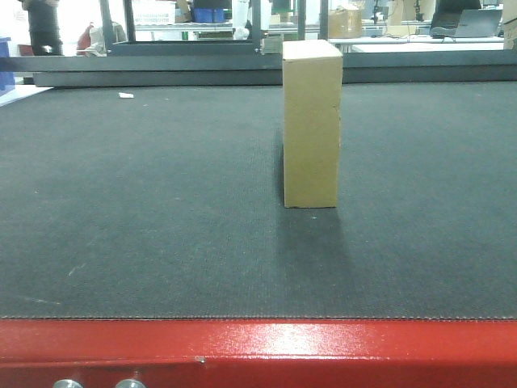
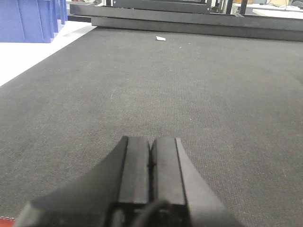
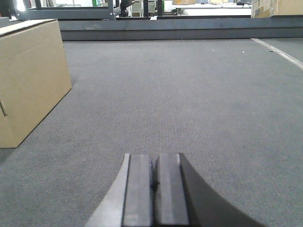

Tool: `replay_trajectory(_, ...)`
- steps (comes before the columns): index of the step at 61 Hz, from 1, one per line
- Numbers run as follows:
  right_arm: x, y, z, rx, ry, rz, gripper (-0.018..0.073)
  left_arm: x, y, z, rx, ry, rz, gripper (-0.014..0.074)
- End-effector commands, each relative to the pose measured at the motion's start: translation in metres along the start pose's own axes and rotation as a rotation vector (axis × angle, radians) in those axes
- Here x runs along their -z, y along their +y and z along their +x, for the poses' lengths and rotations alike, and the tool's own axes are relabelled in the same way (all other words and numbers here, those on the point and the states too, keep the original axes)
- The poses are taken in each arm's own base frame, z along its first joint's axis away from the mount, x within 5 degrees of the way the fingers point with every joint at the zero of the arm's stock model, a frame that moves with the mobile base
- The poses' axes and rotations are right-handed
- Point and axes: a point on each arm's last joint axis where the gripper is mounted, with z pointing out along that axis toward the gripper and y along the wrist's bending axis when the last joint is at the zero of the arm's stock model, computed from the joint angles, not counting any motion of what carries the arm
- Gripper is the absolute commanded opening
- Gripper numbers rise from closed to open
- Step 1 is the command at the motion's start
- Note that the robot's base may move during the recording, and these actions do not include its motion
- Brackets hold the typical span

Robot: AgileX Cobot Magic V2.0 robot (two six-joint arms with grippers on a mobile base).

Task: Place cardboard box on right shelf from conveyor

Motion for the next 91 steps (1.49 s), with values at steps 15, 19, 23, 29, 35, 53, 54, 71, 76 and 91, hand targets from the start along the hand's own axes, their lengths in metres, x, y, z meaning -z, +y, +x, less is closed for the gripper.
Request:
replay_trajectory(15,0.002,0.000,-0.010,0.002,-0.108,0.000,0.0056,0.001,0.000,-0.005,0.005,-0.090,0.000,-0.0116)
replay_trajectory(19,0.002,0.000,-0.010,0.002,-0.108,0.000,0.0056,0.001,0.000,-0.005,0.005,-0.090,0.000,-0.0116)
replay_trajectory(23,0.002,0.000,-0.010,0.002,-0.108,0.000,0.0056,0.001,0.000,-0.005,0.005,-0.090,0.000,-0.0116)
replay_trajectory(29,0.002,0.000,-0.010,0.002,-0.108,0.000,0.0056,0.001,0.000,-0.005,0.005,-0.090,0.000,-0.0116)
replay_trajectory(35,0.002,0.000,-0.010,0.035,-0.108,0.003,0.0056,0.001,0.000,-0.005,0.005,-0.090,0.000,-0.0116)
replay_trajectory(53,0.002,0.000,-0.012,0.246,-0.126,0.020,0.0056,0.001,0.000,-0.005,0.005,-0.090,0.000,-0.0116)
replay_trajectory(54,0.002,0.000,-0.012,0.246,-0.130,0.020,0.0056,0.001,0.000,-0.005,0.005,-0.090,0.000,-0.0116)
replay_trajectory(71,0.013,0.003,-0.053,0.021,-0.346,-0.008,0.0056,0.001,0.000,-0.005,0.005,-0.090,0.000,-0.0116)
replay_trajectory(76,0.020,0.005,-0.074,0.002,-0.390,-0.015,0.0056,0.001,0.000,-0.005,0.005,-0.090,0.000,-0.0116)
replay_trajectory(91,0.005,0.010,-0.140,0.001,-0.340,-0.019,0.0132,0.001,0.000,-0.005,0.005,-0.090,0.000,-0.0116)
